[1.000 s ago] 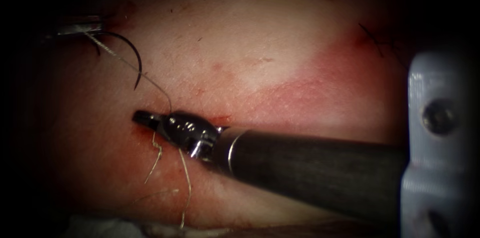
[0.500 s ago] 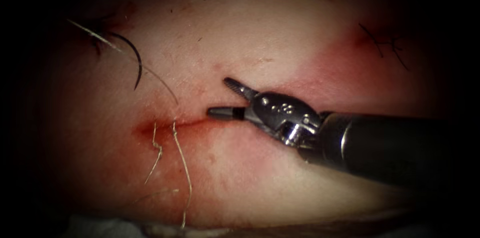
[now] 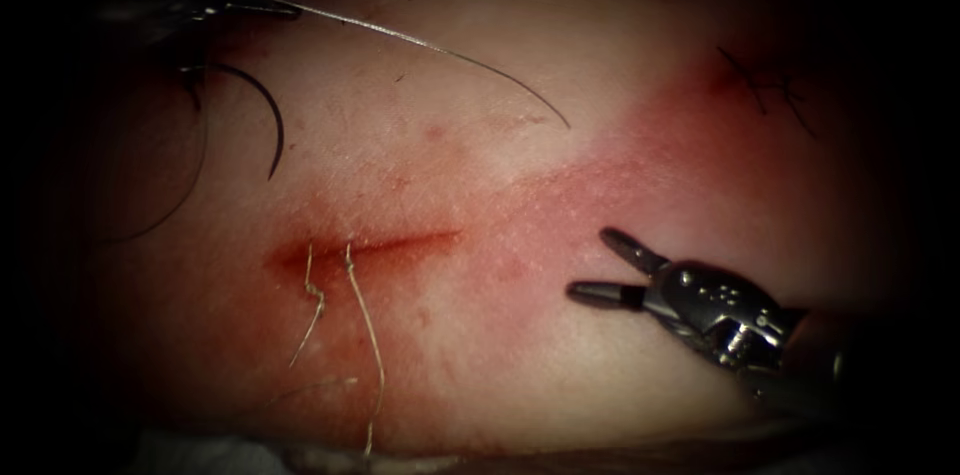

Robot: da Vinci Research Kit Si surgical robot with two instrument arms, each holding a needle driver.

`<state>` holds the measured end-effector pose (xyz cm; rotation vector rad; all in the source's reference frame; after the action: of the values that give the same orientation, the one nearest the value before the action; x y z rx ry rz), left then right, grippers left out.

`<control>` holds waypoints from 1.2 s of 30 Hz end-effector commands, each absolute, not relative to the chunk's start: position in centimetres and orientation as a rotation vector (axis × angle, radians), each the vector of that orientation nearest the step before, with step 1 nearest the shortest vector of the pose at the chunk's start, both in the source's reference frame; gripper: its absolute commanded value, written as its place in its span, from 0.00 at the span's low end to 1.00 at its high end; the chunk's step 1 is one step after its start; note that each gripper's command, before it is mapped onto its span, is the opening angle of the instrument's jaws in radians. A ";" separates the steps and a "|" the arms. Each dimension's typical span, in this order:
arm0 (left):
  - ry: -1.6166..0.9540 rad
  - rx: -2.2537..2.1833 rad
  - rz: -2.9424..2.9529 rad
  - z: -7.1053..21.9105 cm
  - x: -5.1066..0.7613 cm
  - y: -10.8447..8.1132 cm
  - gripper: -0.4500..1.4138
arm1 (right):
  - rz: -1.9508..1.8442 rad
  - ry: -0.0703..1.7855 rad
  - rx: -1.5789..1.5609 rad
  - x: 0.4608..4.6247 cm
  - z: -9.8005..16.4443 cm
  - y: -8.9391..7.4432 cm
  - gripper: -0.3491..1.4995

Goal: Wound Closure

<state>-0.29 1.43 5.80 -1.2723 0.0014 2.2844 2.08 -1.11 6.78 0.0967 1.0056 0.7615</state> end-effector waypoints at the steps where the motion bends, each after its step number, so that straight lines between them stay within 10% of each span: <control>1: -0.023 -1.274 2.292 5.9 -0.34 1.4 0.83 | 0.754 1.011 0.102 2.21 6.9 -1.2 0.99; 36: 0.359 -1.632 2.820 7.5 -0.87 -2.2 0.80 | 0.742 1.175 0.182 2.63 6.0 -1.7 0.99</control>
<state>-0.83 -2.08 7.46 -1.6393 0.3664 2.8250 2.55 -1.65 5.96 0.1766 1.1731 0.7409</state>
